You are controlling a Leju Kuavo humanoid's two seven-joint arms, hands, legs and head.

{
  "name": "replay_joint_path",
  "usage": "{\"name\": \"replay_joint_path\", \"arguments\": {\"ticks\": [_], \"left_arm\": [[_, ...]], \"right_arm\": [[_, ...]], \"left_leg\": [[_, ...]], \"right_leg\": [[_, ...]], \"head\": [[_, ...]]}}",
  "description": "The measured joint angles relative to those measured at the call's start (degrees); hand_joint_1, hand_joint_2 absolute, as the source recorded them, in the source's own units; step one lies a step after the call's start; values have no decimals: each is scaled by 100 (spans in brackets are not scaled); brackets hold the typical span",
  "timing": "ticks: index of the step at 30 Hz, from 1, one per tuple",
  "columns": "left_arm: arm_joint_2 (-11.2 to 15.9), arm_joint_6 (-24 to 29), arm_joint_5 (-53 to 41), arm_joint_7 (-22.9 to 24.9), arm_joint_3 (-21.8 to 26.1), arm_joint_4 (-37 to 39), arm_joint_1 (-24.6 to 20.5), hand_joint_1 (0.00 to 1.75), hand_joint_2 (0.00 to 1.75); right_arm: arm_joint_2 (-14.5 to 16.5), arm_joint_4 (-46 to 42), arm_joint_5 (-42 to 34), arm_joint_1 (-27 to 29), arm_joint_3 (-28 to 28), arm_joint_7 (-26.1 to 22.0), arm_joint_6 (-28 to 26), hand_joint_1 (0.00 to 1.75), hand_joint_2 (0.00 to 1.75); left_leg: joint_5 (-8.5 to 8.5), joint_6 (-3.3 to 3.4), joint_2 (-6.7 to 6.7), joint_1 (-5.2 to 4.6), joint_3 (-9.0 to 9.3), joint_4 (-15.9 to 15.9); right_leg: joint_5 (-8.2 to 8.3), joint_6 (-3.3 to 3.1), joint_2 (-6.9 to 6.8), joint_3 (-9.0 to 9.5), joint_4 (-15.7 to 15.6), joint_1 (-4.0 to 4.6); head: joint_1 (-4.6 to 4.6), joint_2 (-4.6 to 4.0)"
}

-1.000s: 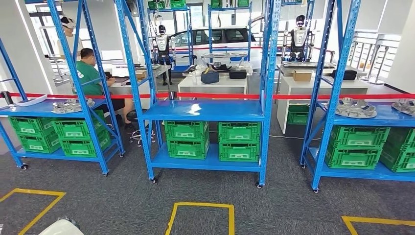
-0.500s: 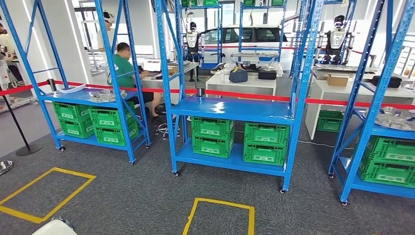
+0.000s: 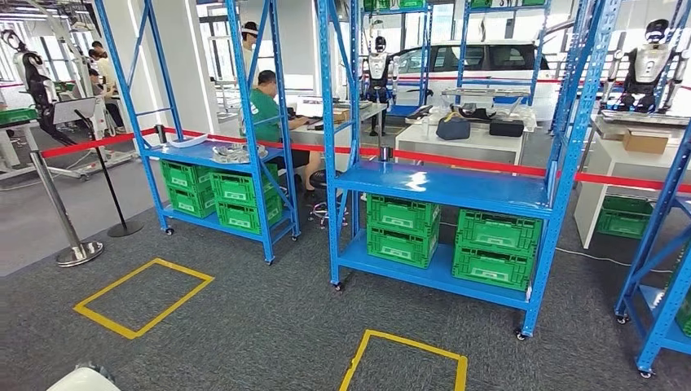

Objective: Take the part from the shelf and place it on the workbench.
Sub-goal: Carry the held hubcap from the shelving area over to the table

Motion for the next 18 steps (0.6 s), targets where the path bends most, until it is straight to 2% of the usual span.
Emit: {"name": "replay_joint_path", "arguments": {"ticks": [1,3,4,5,6,7,8,10,11,12,13,15,16,18], "left_arm": [[-3,11,-21,1,14,-15,-9,175,175],[-24,34,-56,4,27,-46,-30,175,175],[-41,42,-77,7,27,-58,-37,175,175],[-61,45,-98,9,27,-64,-32,175,175],[-77,47,-117,11,27,-68,-24,175,175],[-87,49,-129,13,28,-71,-18,175,175],[-92,50,-135,14,30,-80,-16,175,175],[-93,52,-135,13,39,-117,-18,175,175],[-94,59,-133,7,46,-146,-15,175,175],[-94,70,-131,-3,62,-178,-1,175,175],[-94,82,-127,-15,89,-209,26,175,175],[-92,107,-120,-29,164,-271,110,175,175],[-92,117,-115,-26,200,-299,142,175,175],[-106,137,-112,-5,245,-338,177,175,175]], "right_arm": [[5,0,-3,-2,4,-1,-9,0,175],[13,0,-16,-1,5,-8,-27,0,175],[15,0,-27,2,5,-11,-38,0,175],[16,0,-36,4,5,-13,-47,0,175],[16,0,-43,5,5,-14,-58,0,175],[17,0,-45,4,5,-14,-67,0,175],[18,0,-46,2,5,-19,-72,0,175],[19,0,-46,-2,5,-62,-74,0,175],[19,0,-44,-3,6,-87,-69,0,175],[19,0,-42,-4,7,-108,-63,0,175],[19,0,-39,-5,8,-114,-58,0,175],[20,0,-36,-9,9,-97,-55,0,175],[20,0,-36,-10,10,-85,-56,0,175],[24,0,-36,-6,10,-68,-56,0,175]], "left_leg": [[-51,-24,122,-7,-53,87],[-343,-54,466,-20,-293,615],[-537,-69,567,-20,-469,1013],[-679,-79,605,-17,-622,1366],[-729,-81,617,-16,-701,1567],[-671,-75,626,-16,-673,1553],[-518,-59,657,-19,-521,1293],[-208,1,904,-62,-81,493],[-127,40,1018,-91,78,190],[-107,76,1093,-118,147,34],[-123,104,1078,-139,140,-4],[-90,162,935,-118,143,-39],[-69,198,866,-98,155,-63],[-31,260,735,-60,173,-96]], "right_leg": [[13,-43,-65,3,-16,-6],[21,-102,-192,1,-35,-3],[17,-118,-261,-3,-35,6],[14,-123,-331,-6,-35,15],[11,-127,-400,-7,-34,22],[8,-127,-467,-5,-34,26],[4,-125,-532,3,-34,30],[-16,-102,-652,28,-30,54],[-25,-81,-707,39,-28,70],[-34,-59,-759,48,-29,86],[-38,-34,-815,59,-37,96],[-62,25,-884,93,-44,93],[-126,57,-793,80,27,85],[-412,102,-446,-123,504,62]], "head": [[-9,0],[-29,0],[-37,0],[-37,0],[-37,0],[-37,0],[-37,0],[-37,0],[-37,0],[-37,0],[-36,0],[-33,0],[-31,0],[-14,0]]}}
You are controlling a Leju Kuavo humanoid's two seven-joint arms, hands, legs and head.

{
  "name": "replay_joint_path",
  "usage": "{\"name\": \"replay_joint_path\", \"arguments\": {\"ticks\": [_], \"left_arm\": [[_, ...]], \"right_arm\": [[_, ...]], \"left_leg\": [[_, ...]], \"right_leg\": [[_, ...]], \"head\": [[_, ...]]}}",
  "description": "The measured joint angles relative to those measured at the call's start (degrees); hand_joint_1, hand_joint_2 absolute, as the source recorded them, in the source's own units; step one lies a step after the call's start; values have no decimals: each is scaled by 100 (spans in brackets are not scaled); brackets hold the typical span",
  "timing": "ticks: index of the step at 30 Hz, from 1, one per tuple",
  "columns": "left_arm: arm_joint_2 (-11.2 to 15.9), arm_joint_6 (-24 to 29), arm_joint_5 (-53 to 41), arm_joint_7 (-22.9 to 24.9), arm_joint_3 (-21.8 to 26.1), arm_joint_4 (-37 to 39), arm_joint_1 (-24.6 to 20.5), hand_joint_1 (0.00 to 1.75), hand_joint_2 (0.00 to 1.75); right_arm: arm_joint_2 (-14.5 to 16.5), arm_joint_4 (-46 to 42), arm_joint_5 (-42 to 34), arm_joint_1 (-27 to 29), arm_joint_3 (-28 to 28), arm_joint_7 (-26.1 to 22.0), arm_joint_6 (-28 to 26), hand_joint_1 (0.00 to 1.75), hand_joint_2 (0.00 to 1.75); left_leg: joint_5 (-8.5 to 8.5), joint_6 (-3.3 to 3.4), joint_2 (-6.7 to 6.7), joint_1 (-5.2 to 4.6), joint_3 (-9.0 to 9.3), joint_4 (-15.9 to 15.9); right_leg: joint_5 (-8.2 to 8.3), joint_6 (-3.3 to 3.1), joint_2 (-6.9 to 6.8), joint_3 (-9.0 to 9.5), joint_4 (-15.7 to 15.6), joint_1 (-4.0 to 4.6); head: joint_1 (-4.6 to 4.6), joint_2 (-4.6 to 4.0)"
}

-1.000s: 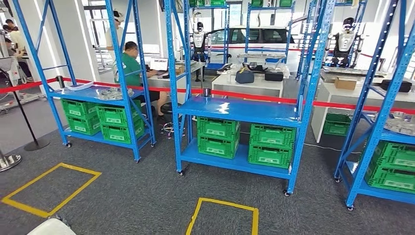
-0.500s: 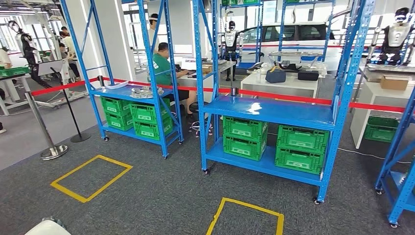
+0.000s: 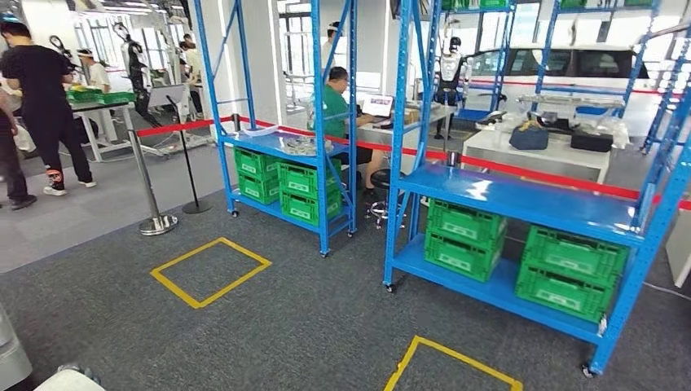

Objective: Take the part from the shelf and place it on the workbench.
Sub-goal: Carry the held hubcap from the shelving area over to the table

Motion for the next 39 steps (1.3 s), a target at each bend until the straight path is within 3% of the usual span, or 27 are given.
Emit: {"name": "replay_joint_path", "arguments": {"ticks": [1,2,3,4,5,6,8,10,12,14,16,18,19,20,22,24,25,27,29,31,33,34,35,36,37,39], "left_arm": [[-12,7,-7,8,13,-7,9,175,175],[-25,12,-28,5,21,-7,23,175,175],[-33,17,-56,-8,33,-2,36,175,175],[-36,26,-89,-26,55,3,44,175,175],[-34,37,-112,-44,84,11,47,175,175],[-29,50,-120,-56,120,23,46,175,175],[-5,71,-84,-62,197,65,37,175,175],[45,71,-11,-72,272,140,23,175,175],[127,49,48,-105,356,222,15,175,175],[209,30,62,-166,457,306,-27,175,175],[262,53,-14,-257,547,416,-113,175,175],[317,107,-218,-404,622,570,-185,175,175],[360,132,-363,-500,668,671,-235,175,175],[418,200,-570,-632,720,779,-318,175,175],[575,479,-1234,-1008,832,1063,-616,175,175],[781,961,-2143,-1462,931,1490,-1062,175,175],[915,1254,-2611,-1676,969,1769,-1320,175,175],[1233,1975,-3511,-2073,1024,2419,-1872,175,175],[1529,2853,-4258,-2413,1093,3056,-2411,175,175],[1702,3729,-4736,-2647,1195,3585,-2850,175,175],[1790,4330,-4984,-2798,1330,4045,-3110,175,175],[1819,4545,-5069,-2866,1396,4234,-3179,175,175],[1844,4736,-5156,-2934,1453,4395,-3228,175,175],[1863,4890,-5228,-2988,1497,4526,-3278,175,175],[1873,4994,-5280,-3025,1538,4648,-3327,175,175],[1880,5032,-5305,-3072,1615,4856,-3393,175,175]], "right_arm": [[3,0,-1,3,0,7,2,0,175],[5,0,-1,5,-1,16,4,0,175],[8,0,-2,8,-1,30,5,0,175],[9,0,-2,10,-2,46,5,0,175],[9,0,-1,10,-2,63,3,0,175],[9,0,0,10,-2,75,2,0,175],[8,0,8,7,-2,81,2,0,175],[9,0,24,-2,-2,72,16,0,175],[14,0,36,-16,-1,69,39,0,175],[18,0,44,-19,0,70,50,0,175],[17,0,51,-11,0,63,52,0,175],[16,0,68,-4,1,46,59,0,175],[17,0,82,-3,2,35,63,0,175],[17,0,102,-4,5,19,68,0,175],[15,-1,139,-11,16,-22,71,0,175],[9,-4,175,-24,33,-74,72,0,175],[7,-6,193,-34,42,-101,72,0,175],[10,-7,231,-55,55,-140,75,0,175],[13,-7,262,-66,65,-143,79,0,175],[24,-7,285,-51,75,-127,83,0,175],[45,-7,293,-31,80,-70,68,0,175],[56,-7,293,-26,80,-31,55,0,175],[66,-7,293,-24,80,17,39,0,175],[73,-7,293,-23,79,59,25,0,175],[77,-7,293,-23,79,88,13,0,175],[74,-7,292,-25,79,126,1,0,175]], "left_leg": [[7,19,-68,4,-12,1],[8,25,-139,4,-24,7],[8,28,-216,4,-33,15],[8,27,-295,4,-39,26],[7,22,-376,5,-41,38],[5,10,-452,7,-41,53],[1,-45,-581,4,-58,80],[16,-129,-686,13,-89,75],[43,-208,-753,34,-117,52],[-65,-260,-563,28,-224,240],[-386,-308,-256,26,-520,858],[-640,-354,-141,50,-833,1516],[-623,-372,-122,68,-873,1608],[-499,-390,-97,88,-795,1463],[-148,-423,76,115,-409,710],[21,-377,213,103,-138,171],[19,-332,220,90,-122,108],[46,-240,99,94,-160,121],[67,-174,1,115,-176,112],[74,-120,-104,108,-176,105],[70,-85,-229,64,-178,105],[68,-73,-301,37,-176,106],[67,-66,-374,15,-173,107],[66,-61,-453,0,-165,108],[66,-58,-530,-3,-157,107],[71,-74,-678,4,-157,97]], "right_leg": [[-190,9,157,-191,388,-4],[-331,14,229,-385,762,-6],[-378,15,256,-522,1005,-7],[-307,12,266,-558,1034,-7],[-130,3,282,-478,824,-10],[105,-11,338,-303,428,-15],[392,-37,510,18,-285,-19],[432,-68,565,115,-520,6],[473,-135,456,128,-576,16],[513,-210,340,154,-649,-4],[523,-253,212,166,-682,-5],[513,-265,83,166,-682,1],[506,-263,19,167,-678,0],[496,-255,-46,170,-670,-3],[461,-212,-172,175,-632,-1],[418,-143,-272,174,-583,27],[410,-111,-314,173,-574,47],[411,-51,-383,174,-582,60],[305,6,-213,112,-434,45],[-2,25,90,-166,164,25],[-263,-7,211,-567,914,41],[-253,-44,232,-681,1077,63],[-129,-95,255,-688,1008,93],[86,-161,302,-583,716,132],[333,-242,421,-408,284,178],[623,-380,657,-106,-396,227]], "head": [[6,0],[13,0],[16,0],[18,0],[21,0],[26,0],[28,0],[28,0],[32,0],[30,0],[28,0],[30,0],[29,0],[29,0],[30,0],[30,0],[32,0],[49,0],[62,1],[73,1],[80,1],[81,1],[81,0],[81,0],[81,0],[75,0]]}}
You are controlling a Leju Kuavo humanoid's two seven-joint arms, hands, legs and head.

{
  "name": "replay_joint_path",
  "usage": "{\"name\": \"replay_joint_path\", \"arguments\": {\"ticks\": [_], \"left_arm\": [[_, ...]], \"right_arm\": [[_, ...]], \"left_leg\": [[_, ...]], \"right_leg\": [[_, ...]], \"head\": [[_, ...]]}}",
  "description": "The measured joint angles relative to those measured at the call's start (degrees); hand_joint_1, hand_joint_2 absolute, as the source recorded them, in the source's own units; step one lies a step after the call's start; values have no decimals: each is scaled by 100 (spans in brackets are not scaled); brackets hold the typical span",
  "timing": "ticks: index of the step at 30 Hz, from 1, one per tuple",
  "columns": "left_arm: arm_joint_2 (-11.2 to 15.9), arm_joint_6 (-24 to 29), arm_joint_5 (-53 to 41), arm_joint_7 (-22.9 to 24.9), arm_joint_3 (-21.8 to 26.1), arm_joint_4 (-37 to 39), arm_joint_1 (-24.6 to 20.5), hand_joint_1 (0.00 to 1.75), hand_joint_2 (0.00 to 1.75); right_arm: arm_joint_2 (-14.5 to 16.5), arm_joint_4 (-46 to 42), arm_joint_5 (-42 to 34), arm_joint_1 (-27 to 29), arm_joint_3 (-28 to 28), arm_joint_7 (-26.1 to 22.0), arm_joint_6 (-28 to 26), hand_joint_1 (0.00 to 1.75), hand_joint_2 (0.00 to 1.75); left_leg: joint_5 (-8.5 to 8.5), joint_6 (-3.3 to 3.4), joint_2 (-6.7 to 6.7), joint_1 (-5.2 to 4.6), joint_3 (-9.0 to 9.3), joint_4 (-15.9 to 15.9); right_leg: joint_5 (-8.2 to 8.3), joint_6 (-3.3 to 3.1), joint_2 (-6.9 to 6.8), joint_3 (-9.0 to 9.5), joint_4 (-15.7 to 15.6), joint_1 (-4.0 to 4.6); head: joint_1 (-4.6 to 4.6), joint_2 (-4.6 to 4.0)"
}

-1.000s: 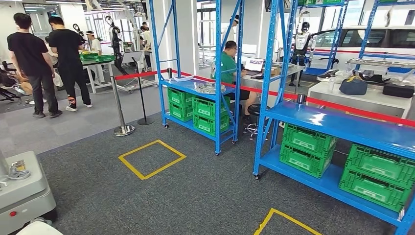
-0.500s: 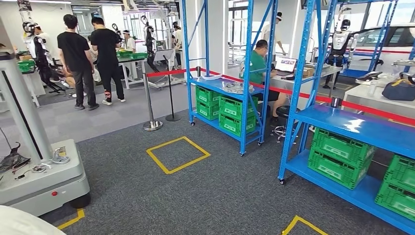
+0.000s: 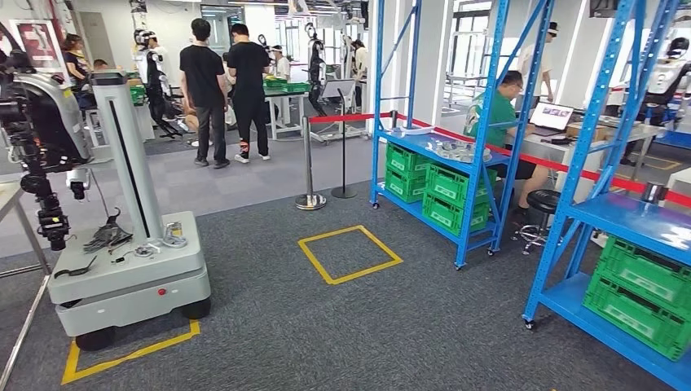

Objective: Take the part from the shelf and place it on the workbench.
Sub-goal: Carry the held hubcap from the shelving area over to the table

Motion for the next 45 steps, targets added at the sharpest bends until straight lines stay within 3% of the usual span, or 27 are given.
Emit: {"name": "replay_joint_path", "arguments": {"ticks": [1,3,4,6,8,10,11,12,14,16,18,19,21,23,25,26,27,30,32,35,39,45], "left_arm": [[6,-48,23,-26,40,81,6,175,175],[67,-185,110,-111,119,168,90,175,175],[113,-234,159,-165,160,178,165,175,175],[173,-220,226,-290,276,174,268,175,175],[145,-26,227,-420,389,161,357,175,175],[88,309,150,-555,447,129,476,175,175],[63,483,97,-616,460,94,532,175,175],[41,649,41,-670,474,41,577,175,175],[-18,900,-51,-732,506,-124,664,175,175],[-99,1080,-115,-757,564,-371,797,175,175],[-146,1172,-137,-765,651,-664,959,175,175],[-152,1192,-137,-766,706,-817,1043,175,175],[-159,1202,-130,-765,855,-1142,1210,175,175],[-225,1188,-114,-766,1029,-1520,1438,175,175],[-362,1111,-26,-766,1203,-1921,1710,175,175],[-445,1058,39,-766,1296,-2119,1841,175,175],[-521,1008,102,-766,1388,-2316,1960,175,175],[-736,996,146,-765,1679,-2898,2248,175,175],[-858,1055,105,-765,1871,-3268,2394,175,175],[-915,1100,94,-765,2189,-3673,2565,175,175],[-720,982,302,-763,2698,-3882,2770,175,175],[-541,806,616,-763,3329,-4073,3290,175,175]], "right_arm": [[-2,0,0,-5,0,11,1,0,175],[6,0,2,-21,1,21,4,0,175],[15,0,3,-27,0,18,6,0,175],[32,0,2,-17,-2,-38,13,0,175],[34,0,1,2,-3,-132,36,0,175],[38,0,1,6,-3,-215,60,0,175],[42,0,1,6,-3,-241,63,0,175],[45,0,1,6,-3,-256,62,0,175],[43,-1,1,0,-3,-262,51,0,175],[35,-1,1,-8,-3,-262,44,0,175],[48,-1,3,-24,-3,-255,42,0,175],[57,0,5,-34,-3,-242,39,0,175],[75,0,7,-41,-3,-199,29,0,175],[87,0,3,-28,-4,-160,29,0,175],[91,1,-5,-7,-11,-150,50,0,175],[91,1,-10,1,-16,-152,65,0,175],[91,2,-14,4,-20,-151,75,0,175],[90,1,-15,2,-25,-143,86,0,175],[93,2,1,-2,-25,-150,98,0,175],[107,2,68,-1,-25,-168,109,0,175],[131,2,152,16,-21,-169,106,0,175],[180,2,187,25,-9,-168,169,0,175]], "left_leg": [[7,-21,-68,17,-9,-11],[37,-89,-208,40,-17,-69],[37,-113,-190,42,-24,-74],[-106,-162,84,20,-142,163],[-407,-229,425,43,-449,781],[-549,-318,537,113,-707,1262],[-483,-361,568,152,-706,1250],[-327,-407,610,190,-589,1024],[-18,-486,797,225,-208,328],[71,-406,916,203,-21,0],[48,-241,834,171,-51,34],[43,-192,779,171,-66,45],[43,-123,689,179,-77,54],[45,-69,620,157,-84,52],[41,-29,549,109,-93,52],[40,-17,509,88,-96,52],[39,-13,464,73,-95,53],[43,-29,370,58,-85,54],[35,-35,343,51,-79,39],[107,-57,344,48,27,-164],[448,-109,358,39,483,-951],[1113,-147,357,30,1390,-2526]], "right_leg": [[34,-42,60,72,-157,12],[35,-64,-41,124,-251,16],[65,-64,-105,171,-334,3],[136,-62,-247,290,-524,-37],[145,-58,-389,354,-596,-66],[101,-27,-535,357,-568,-87],[68,-1,-608,355,-535,-100],[26,33,-682,353,-488,-118],[-87,125,-817,343,-359,-148],[-205,217,-925,342,-249,-151],[-264,279,-1025,369,-212,-144],[-286,312,-1011,381,-191,-154],[-470,365,-765,292,53,-185],[-841,371,-476,-33,738,-194],[-1082,330,-410,-404,1427,-173],[-1041,298,-401,-471,1505,-157],[-895,257,-389,-425,1348,-138],[-304,142,-303,81,179,-65],[-170,151,-284,232,-185,-39],[-78,164,-308,320,-368,-38],[242,112,-301,713,-1072,-50],[864,79,-304,1537,-2523,-62]], "head": [[-2,0],[-1,0],[2,0],[0,0],[-4,0],[-4,0],[-3,0],[-3,0],[-5,0],[-8,0],[-8,0],[-6,0],[0,0],[5,1],[6,1],[5,0],[5,0],[2,0],[-3,0],[-5,0],[-6,0],[-6,0]]}}
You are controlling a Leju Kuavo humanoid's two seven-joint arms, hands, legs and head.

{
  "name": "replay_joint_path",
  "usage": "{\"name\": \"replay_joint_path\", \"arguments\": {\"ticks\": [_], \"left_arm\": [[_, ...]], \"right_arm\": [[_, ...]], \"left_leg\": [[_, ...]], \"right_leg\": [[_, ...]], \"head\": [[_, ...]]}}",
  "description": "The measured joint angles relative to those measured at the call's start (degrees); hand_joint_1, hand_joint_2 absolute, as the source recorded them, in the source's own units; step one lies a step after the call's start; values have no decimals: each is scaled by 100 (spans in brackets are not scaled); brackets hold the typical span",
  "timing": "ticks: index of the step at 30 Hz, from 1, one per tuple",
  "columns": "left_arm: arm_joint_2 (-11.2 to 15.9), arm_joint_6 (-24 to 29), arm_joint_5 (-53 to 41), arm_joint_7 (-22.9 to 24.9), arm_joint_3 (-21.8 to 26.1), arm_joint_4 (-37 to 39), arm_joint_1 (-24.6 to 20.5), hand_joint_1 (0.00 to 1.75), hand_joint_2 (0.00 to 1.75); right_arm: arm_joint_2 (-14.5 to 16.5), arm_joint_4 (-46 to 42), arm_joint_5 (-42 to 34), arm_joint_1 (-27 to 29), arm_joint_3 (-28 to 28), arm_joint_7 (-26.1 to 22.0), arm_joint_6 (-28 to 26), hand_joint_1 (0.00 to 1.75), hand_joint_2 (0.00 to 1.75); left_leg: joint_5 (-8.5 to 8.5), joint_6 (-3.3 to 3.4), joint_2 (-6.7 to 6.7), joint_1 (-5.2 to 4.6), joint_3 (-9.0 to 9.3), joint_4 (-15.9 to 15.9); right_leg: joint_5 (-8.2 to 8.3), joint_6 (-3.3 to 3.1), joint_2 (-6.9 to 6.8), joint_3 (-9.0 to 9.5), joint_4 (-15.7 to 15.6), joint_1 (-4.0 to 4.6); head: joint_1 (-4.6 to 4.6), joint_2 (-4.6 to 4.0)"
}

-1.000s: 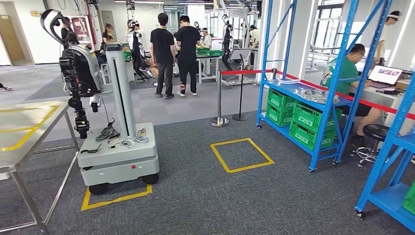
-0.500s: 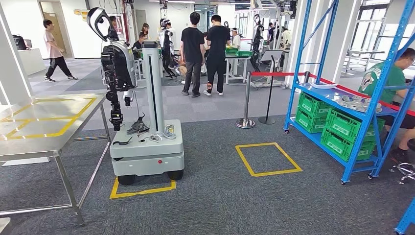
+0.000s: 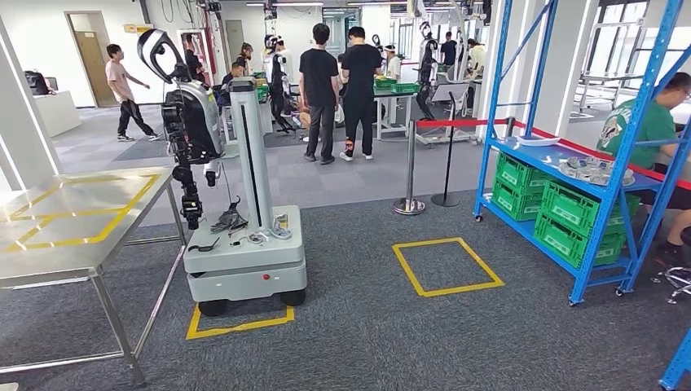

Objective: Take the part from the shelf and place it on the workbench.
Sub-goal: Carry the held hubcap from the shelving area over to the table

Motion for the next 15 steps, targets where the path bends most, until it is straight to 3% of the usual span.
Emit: {"name": "replay_joint_path", "arguments": {"ticks": [5,8,11,15], "left_arm": [[-68,82,-21,0,228,-186,249,175,175],[-112,134,-32,7,377,-272,419,175,175],[-218,92,-10,38,569,-407,616,175,175],[-448,6,-152,52,724,-603,690,175,175]], "right_arm": [[10,0,37,-3,22,8,20,0,175],[11,0,97,2,61,5,26,0,175],[11,0,102,5,106,-27,28,0,175],[11,0,28,-3,105,149,42,0,175]], "left_leg": [[524,-16,-14,0,707,-1233],[703,-18,-11,5,969,-1673],[774,-25,-5,12,1086,-1841],[744,-14,-24,6,1045,-1754]], "right_leg": [[474,-13,-13,645,-1106,1],[640,-17,-12,887,-1512,9],[706,-16,-7,984,-1657,15],[676,-6,-15,952,-1587,8]], "head": [[-1,0],[-5,0],[-10,0],[-11,1]]}}
